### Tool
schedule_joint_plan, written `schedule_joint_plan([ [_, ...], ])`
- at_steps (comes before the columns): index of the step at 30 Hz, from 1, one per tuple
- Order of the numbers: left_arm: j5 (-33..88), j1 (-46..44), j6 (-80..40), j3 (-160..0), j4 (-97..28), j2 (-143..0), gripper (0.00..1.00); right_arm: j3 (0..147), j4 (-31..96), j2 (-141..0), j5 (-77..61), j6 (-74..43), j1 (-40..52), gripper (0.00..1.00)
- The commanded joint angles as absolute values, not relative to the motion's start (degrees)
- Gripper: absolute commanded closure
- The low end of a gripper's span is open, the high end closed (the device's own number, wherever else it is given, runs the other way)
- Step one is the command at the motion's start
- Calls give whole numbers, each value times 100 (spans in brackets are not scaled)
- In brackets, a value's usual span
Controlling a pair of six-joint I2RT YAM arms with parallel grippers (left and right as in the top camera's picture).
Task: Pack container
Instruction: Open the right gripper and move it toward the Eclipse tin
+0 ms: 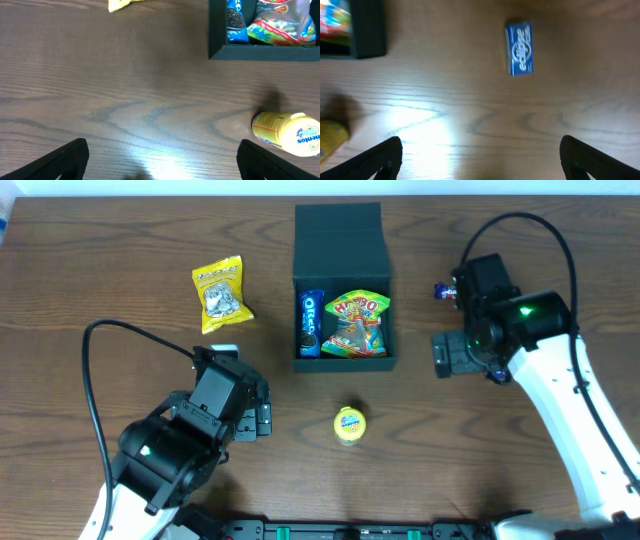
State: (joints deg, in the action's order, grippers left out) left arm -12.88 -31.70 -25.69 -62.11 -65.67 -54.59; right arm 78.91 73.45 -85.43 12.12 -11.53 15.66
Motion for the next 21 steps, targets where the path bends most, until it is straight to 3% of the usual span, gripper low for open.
schedule_joint_plan([
  [1,-1391,-3151,-2615,-6202,-6582,-5448,5,7677,7301,-8458,1125,-1219,1347,1],
  [15,-1391,-3151,-2615,-6202,-6582,-5448,5,7520,7070,-8458,864,-1212,1278,1],
  [21,-1391,-3151,-2615,-6202,-6582,-5448,5,7489,6847,-8466,1070,-1017,690,1],
])
